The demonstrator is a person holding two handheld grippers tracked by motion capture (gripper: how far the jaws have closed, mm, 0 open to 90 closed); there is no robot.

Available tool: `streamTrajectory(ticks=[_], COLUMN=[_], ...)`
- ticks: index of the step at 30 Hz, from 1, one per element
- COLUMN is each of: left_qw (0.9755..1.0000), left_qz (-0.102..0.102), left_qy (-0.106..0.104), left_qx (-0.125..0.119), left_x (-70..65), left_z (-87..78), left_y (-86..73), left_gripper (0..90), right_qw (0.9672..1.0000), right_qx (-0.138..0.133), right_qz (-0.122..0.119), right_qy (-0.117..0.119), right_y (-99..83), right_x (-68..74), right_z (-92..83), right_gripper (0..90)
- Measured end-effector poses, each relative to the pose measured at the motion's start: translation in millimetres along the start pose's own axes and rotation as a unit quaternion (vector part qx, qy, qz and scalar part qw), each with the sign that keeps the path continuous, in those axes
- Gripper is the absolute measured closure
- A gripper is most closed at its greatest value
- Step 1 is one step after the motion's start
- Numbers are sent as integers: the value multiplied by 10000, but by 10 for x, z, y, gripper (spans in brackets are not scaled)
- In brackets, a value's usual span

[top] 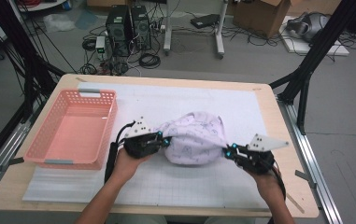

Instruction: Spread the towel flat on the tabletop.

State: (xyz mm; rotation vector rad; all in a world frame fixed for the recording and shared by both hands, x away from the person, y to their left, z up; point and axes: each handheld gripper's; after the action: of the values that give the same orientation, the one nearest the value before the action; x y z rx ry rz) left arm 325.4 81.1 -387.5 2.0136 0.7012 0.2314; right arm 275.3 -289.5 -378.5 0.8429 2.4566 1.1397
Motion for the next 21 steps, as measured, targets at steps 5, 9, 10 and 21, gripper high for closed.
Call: streamTrajectory(ticks=[5,9,10,21], left_qw=[9984,9949,9942,9872], left_qz=[-348,-642,-693,-1268], left_qy=[438,767,804,957], left_qx=[96,136,182,-116], left_x=[264,447,483,689], left_z=[196,365,401,512], left_y=[165,149,127,25], left_gripper=[793,790,790,627], right_qw=[9986,9970,9965,9878], right_qx=[-186,46,94,459], right_qz=[459,609,642,1027], right_qy=[-197,-475,-529,-1081], right_y=[333,551,588,743], right_x=[-351,-583,-625,-991], right_z=[175,469,536,1097], right_gripper=[843,844,844,847])
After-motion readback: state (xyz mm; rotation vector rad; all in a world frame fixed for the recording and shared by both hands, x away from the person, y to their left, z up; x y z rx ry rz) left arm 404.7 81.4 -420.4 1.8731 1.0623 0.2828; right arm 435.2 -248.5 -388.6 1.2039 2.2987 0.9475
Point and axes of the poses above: each handheld gripper's, and its own axes: z roughly forward along the jaws, y roughly out of its top, x roughly to its left, and after that the axes turned 12 degrees about x, right-handed
